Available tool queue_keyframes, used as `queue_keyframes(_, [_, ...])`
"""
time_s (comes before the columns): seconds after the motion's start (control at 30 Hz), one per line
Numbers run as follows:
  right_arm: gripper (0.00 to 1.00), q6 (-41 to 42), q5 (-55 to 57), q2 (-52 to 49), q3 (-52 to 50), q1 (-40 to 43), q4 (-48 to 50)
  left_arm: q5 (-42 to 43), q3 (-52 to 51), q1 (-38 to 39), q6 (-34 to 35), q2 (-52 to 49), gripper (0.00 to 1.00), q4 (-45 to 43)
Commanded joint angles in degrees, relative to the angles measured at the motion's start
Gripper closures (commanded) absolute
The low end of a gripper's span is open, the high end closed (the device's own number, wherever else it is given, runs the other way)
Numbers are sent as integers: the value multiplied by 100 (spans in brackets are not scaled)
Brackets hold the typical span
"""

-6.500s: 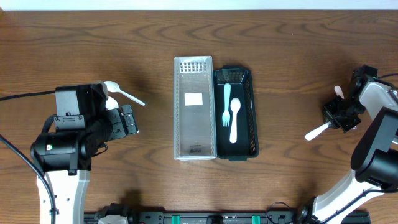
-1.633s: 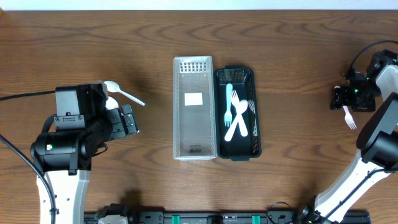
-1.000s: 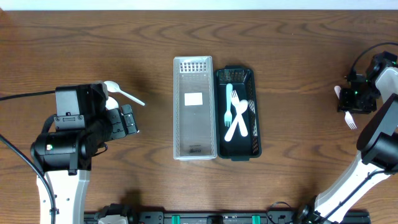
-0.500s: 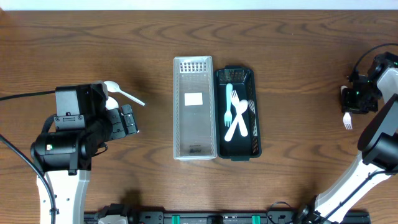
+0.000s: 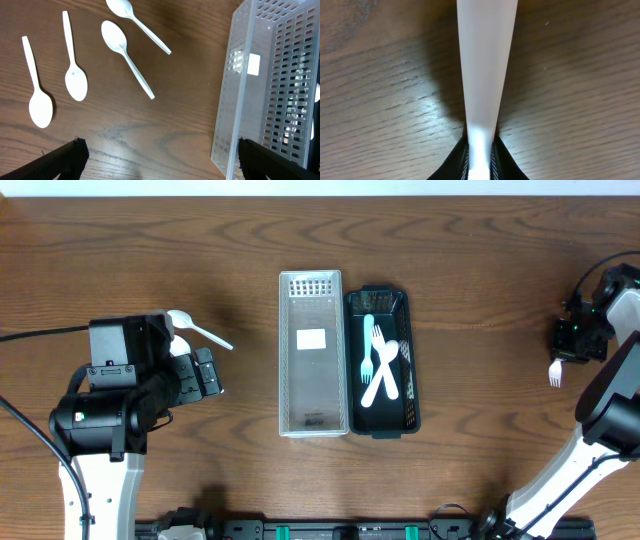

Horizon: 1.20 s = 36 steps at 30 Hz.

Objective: Pack container
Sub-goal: 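Carry the fork into the black basket and release it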

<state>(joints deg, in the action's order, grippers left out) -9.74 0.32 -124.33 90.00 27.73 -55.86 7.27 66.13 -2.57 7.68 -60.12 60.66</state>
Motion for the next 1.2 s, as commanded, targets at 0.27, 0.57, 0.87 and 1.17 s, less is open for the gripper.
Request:
queue_keyframes(0.27, [99,1082,-402,1484,1137,-1528,-791,-48,85,-26,-9,-11,2,15])
queue_keyframes(0.57, [99,2146,-400,2299,1440,-3794,-942,-48,85,-26,-9,-11,2,20])
queue_keyframes(0.87, [99,2962,-330,1902,929,-5346,-699,-48,85,-26,-9,-11,2,20])
queue_keyframes(1.17, [99,3097,-337,960,-61,-5934,-326,-48,85,-26,-9,-11,2,20])
